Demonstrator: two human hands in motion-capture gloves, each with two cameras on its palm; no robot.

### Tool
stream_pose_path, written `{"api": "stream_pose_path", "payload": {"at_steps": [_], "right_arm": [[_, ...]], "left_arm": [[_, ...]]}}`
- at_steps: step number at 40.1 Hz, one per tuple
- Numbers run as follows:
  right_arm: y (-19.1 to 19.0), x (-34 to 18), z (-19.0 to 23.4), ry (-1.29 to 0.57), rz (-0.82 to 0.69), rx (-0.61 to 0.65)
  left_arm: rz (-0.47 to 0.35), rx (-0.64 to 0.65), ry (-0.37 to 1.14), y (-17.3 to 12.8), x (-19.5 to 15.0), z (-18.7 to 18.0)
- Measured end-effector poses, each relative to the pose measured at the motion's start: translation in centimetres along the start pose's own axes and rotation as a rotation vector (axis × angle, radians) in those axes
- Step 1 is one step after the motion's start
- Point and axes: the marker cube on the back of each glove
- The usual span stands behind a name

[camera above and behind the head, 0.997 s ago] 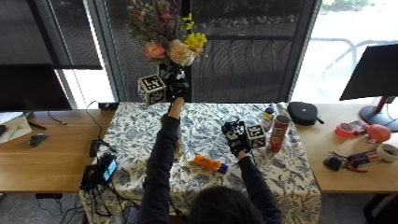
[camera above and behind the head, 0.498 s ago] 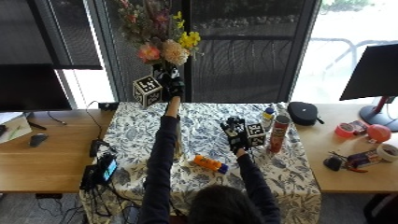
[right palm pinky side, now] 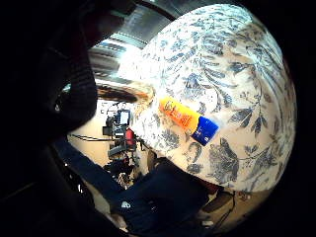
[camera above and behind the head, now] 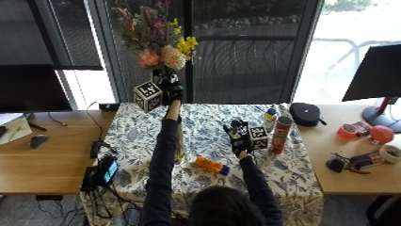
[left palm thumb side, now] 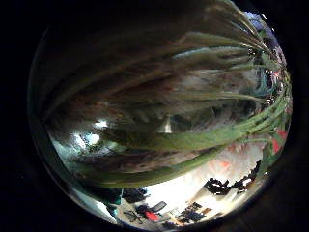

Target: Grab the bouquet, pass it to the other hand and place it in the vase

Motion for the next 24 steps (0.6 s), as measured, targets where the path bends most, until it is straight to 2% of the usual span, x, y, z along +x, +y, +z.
{"api": "stream_pose_path", "payload": {"at_steps": [10,24], "right_arm": [[0.2,0.9,0.1,-0.004,0.038,-0.001],[-0.4,2.5,-0.1,-0.028,0.055,0.0]], "left_arm": [[-0.011,0.018,-0.016,-0.2,-1.9,0.1],[-0.086,-0.008,-0.064,-1.9,-7.6,0.5]]}}
